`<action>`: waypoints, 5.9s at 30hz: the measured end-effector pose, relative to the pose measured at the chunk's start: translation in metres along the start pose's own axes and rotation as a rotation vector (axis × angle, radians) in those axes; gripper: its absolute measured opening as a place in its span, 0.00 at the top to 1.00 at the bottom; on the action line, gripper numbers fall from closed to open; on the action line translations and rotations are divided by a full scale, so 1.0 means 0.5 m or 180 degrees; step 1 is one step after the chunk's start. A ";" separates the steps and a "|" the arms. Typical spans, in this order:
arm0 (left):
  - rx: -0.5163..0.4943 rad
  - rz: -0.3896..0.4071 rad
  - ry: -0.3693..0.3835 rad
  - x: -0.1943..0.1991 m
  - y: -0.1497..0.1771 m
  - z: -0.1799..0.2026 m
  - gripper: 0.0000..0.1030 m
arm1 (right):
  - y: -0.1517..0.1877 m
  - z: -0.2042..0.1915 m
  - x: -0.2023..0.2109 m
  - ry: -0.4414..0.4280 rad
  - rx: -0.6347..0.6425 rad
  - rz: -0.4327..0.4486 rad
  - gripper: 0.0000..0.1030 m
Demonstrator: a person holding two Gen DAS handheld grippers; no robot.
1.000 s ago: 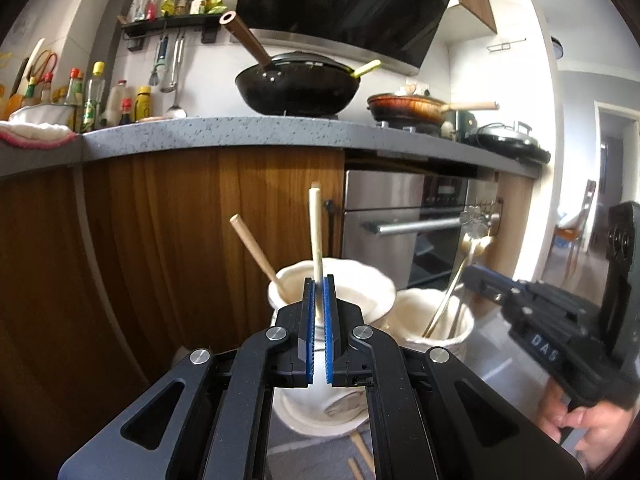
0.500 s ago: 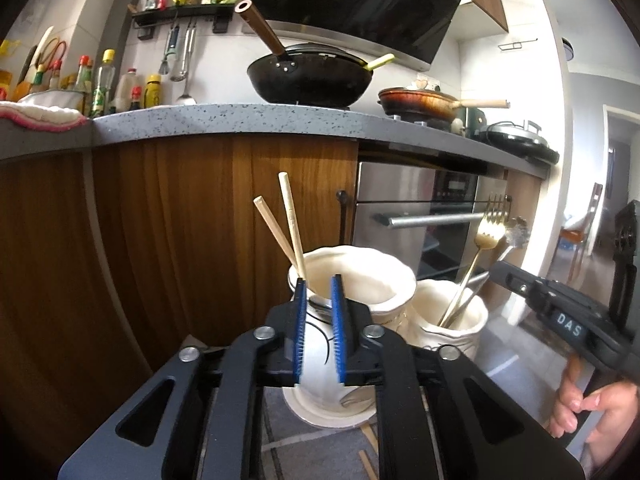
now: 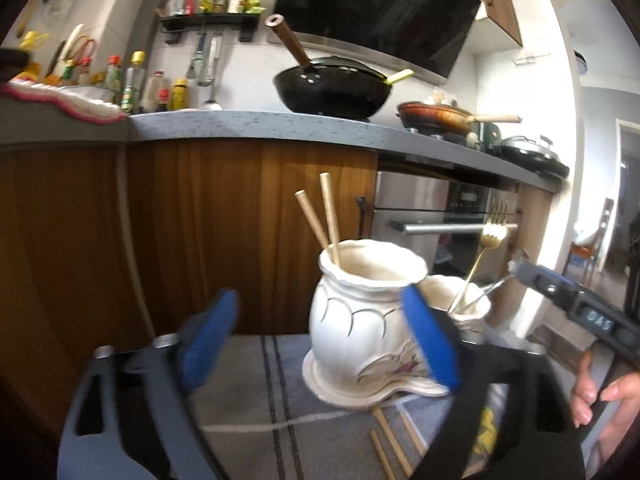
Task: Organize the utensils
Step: 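Drop the chopstick into the tall cup while the right tool drops the spoon into the short cup, then lower both tools back toward the remaining chopsticks and yellow utensils, then grasp a chopstick with the left tool while the right tool grasps a yellow utensil, lift both, then carry the chopstick over the tall cup while the right tool carries the yellow utensil over the short cup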
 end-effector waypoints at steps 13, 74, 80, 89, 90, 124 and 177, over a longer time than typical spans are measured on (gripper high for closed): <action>-0.0067 -0.0411 -0.0137 0.055 0.085 0.014 0.07 | 0.055 0.032 0.068 0.0171 0.0005 -0.0297 0.14; -0.0330 -0.1992 0.0193 0.000 0.236 0.068 0.78 | 0.219 -0.013 0.033 0.0074 0.0959 -0.1849 0.70; -0.0370 -0.2038 0.0111 -0.029 0.228 0.067 0.78 | 0.221 -0.025 0.007 0.0096 0.1022 -0.1863 0.70; -0.0364 -0.2032 0.0310 -0.051 0.222 0.066 0.95 | 0.221 -0.020 0.001 0.0051 0.0988 -0.1811 0.91; -0.0349 -0.2006 0.0331 -0.049 0.222 0.065 0.95 | 0.220 -0.017 0.003 0.0066 0.0970 -0.1778 0.91; -0.0243 -0.0052 0.0744 -0.006 -0.083 0.070 0.95 | -0.061 -0.109 -0.022 -0.0617 0.0099 -0.0116 0.90; -0.0141 0.0894 0.0818 -0.077 -0.145 0.043 0.95 | -0.037 -0.108 -0.159 -0.0633 0.0178 0.0154 0.91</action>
Point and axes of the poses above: each gripper's, at about its wrist camera, not at the fingertips, and x roughly against the way its jaws point, z to its right, y to its underside, the point moved 2 cm from there along -x, roughly the way its jaws point, and after that the axes turned 8 degrees about y, right-handed, at the moved point
